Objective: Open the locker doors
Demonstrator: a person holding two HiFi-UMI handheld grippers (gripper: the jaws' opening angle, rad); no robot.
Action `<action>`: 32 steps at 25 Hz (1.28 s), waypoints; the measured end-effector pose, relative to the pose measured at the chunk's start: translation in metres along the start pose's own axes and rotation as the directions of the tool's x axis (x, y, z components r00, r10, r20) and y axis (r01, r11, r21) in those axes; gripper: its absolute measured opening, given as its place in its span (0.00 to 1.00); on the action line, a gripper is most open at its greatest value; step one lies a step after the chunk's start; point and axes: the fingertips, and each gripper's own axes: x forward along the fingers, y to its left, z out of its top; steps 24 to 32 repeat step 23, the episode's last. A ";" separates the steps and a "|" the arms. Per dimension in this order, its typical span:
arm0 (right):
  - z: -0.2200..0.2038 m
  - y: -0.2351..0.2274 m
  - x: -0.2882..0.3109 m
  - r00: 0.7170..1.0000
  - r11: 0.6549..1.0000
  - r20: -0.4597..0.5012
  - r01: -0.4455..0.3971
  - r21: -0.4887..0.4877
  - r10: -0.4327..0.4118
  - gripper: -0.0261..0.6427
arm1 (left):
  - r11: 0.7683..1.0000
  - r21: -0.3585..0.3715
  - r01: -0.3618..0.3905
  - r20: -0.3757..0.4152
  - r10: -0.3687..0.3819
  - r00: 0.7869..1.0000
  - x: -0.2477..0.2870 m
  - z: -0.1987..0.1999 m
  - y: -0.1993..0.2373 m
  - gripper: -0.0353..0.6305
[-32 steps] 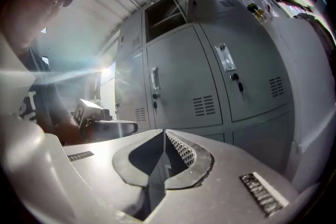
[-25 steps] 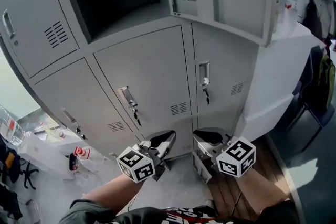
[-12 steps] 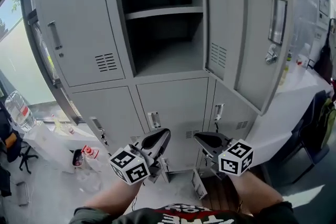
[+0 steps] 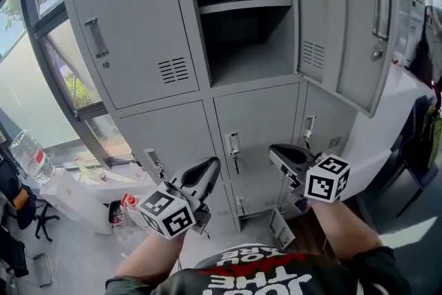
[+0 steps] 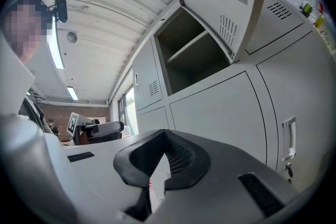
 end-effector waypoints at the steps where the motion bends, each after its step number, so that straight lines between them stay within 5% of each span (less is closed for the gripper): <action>1: -0.003 0.001 0.001 1.000 1.000 -0.004 0.001 -0.001 -0.001 0.09 | 1.000 -0.020 -0.002 0.004 0.002 1.000 -0.004 -0.001 0.001 0.06; 9: -0.010 0.009 0.008 1.000 1.000 -0.024 -0.007 -0.020 0.007 0.09 | 0.997 -0.078 -0.028 0.010 0.029 1.000 -0.016 -0.010 0.010 0.06; 32: -0.009 0.010 0.002 0.999 0.999 -0.032 -0.019 -0.044 0.018 0.09 | 0.997 -0.076 -0.030 0.004 0.030 1.000 -0.015 -0.010 0.003 0.06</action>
